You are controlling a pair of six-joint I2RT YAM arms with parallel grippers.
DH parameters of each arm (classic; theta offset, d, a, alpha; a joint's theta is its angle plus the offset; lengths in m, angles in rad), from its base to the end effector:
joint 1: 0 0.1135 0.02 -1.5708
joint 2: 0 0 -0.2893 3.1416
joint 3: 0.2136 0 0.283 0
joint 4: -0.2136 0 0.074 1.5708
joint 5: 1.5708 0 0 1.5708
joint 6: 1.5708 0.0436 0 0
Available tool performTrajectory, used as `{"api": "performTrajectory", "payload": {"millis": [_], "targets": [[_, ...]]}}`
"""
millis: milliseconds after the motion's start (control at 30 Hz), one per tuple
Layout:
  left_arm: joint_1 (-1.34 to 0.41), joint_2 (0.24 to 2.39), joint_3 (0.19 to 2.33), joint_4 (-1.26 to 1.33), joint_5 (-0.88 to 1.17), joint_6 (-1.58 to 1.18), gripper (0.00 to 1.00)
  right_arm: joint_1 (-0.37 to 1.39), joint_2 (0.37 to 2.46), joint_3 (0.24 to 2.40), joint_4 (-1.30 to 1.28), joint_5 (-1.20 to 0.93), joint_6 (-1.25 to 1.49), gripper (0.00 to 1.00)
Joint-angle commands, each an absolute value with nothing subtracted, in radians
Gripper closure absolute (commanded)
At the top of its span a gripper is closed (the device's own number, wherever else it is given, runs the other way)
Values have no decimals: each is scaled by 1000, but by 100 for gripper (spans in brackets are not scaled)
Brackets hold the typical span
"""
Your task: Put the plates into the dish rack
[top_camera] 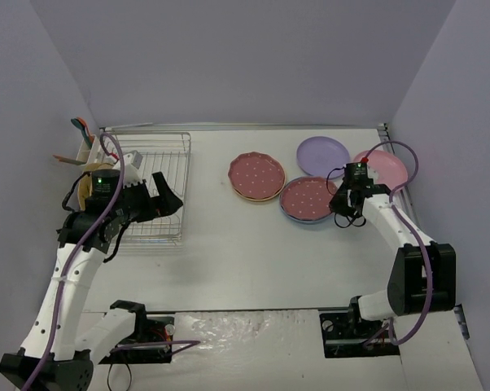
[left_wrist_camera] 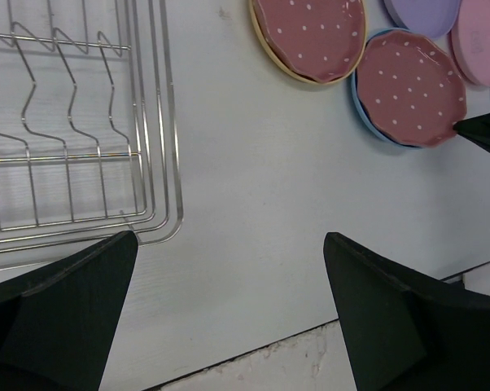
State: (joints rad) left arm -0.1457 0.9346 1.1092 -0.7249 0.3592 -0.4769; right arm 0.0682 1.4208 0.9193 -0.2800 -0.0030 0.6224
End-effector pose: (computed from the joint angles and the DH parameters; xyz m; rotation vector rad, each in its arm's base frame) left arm 0.2035 -0.0454 0.3933 -0.1397 2.1689 -0.7444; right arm 0.3308 0.0227 0.2364 0.6492 2.2879 0.3386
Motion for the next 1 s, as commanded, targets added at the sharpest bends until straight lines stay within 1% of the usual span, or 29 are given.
{"api": "performTrajectory", "payload": {"millis": [0, 100, 333, 467, 667, 833, 967], "targets": [[-243, 956, 1101, -595, 351, -616, 3, 99, 1313, 927, -256, -98, 737, 100], [-349, 974, 1084, -554, 294, -659, 3, 118, 1284, 933, -265, -83, 764, 100], [-503, 1020, 1050, -482, 228, -737, 3, 124, 1239, 872, -289, -43, 765, 100], [-547, 1028, 1038, -469, 196, -748, 3, 123, 1182, 837, -305, -13, 775, 100], [-592, 1063, 995, -396, 187, -799, 3, 121, 1168, 832, -327, -3, 777, 100], [-695, 1179, 979, -259, 155, -910, 3, 121, 1158, 819, -327, -31, 792, 100], [-759, 1336, 1026, -173, 148, -980, 3, 121, 1154, 804, -328, -48, 802, 100]]}}
